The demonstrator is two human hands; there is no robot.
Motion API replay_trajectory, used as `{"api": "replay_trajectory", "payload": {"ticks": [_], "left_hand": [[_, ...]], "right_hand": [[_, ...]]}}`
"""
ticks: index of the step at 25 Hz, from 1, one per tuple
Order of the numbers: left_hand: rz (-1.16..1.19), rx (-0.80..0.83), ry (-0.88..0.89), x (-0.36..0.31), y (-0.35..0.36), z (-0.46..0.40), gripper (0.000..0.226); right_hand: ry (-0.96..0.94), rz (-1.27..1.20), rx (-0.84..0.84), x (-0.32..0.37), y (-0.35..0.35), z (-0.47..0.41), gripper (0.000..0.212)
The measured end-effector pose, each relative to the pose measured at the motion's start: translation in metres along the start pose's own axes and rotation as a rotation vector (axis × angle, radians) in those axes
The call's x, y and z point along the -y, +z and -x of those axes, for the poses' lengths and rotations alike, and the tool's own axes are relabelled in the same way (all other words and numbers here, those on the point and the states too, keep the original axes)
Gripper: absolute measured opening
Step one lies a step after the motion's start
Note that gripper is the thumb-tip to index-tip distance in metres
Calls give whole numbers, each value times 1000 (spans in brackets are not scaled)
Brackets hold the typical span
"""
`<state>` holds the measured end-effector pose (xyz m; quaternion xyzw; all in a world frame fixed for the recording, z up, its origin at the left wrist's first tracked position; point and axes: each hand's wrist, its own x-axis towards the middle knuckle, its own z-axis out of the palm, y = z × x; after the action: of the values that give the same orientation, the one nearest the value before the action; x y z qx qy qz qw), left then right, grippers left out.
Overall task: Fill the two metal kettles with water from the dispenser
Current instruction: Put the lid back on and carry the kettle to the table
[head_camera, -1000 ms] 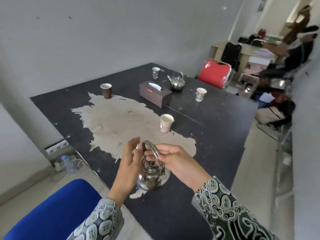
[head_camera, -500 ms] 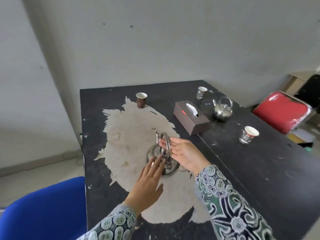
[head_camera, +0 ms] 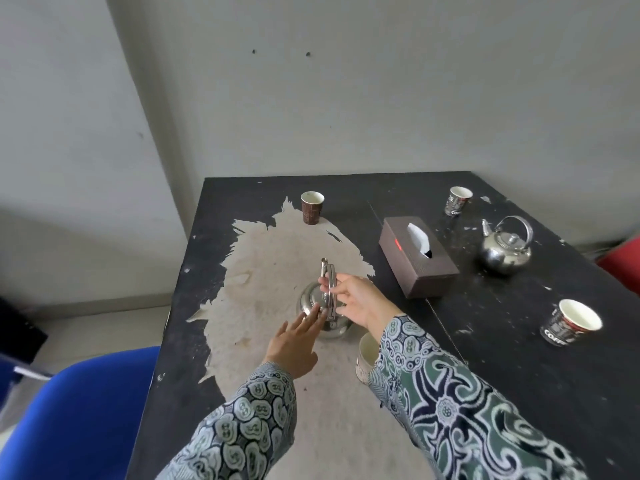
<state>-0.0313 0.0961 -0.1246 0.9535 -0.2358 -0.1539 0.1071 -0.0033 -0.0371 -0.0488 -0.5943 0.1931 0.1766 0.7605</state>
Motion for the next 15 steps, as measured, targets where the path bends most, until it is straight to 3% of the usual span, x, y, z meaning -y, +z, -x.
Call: {"api": "replay_trajectory", "payload": {"ticks": [5, 11, 15], "left_hand": [[-23, 4, -35, -7, 8, -30, 81], [17, -47, -106, -15, 9, -64, 89], [30, -72, -168, -21, 10, -81, 91]], "right_hand": [[-4, 156, 8, 10, -23, -26, 36], [-148, 749, -44, 24, -35, -55, 36], [-45, 1055, -3, 14, -34, -59, 41]]}}
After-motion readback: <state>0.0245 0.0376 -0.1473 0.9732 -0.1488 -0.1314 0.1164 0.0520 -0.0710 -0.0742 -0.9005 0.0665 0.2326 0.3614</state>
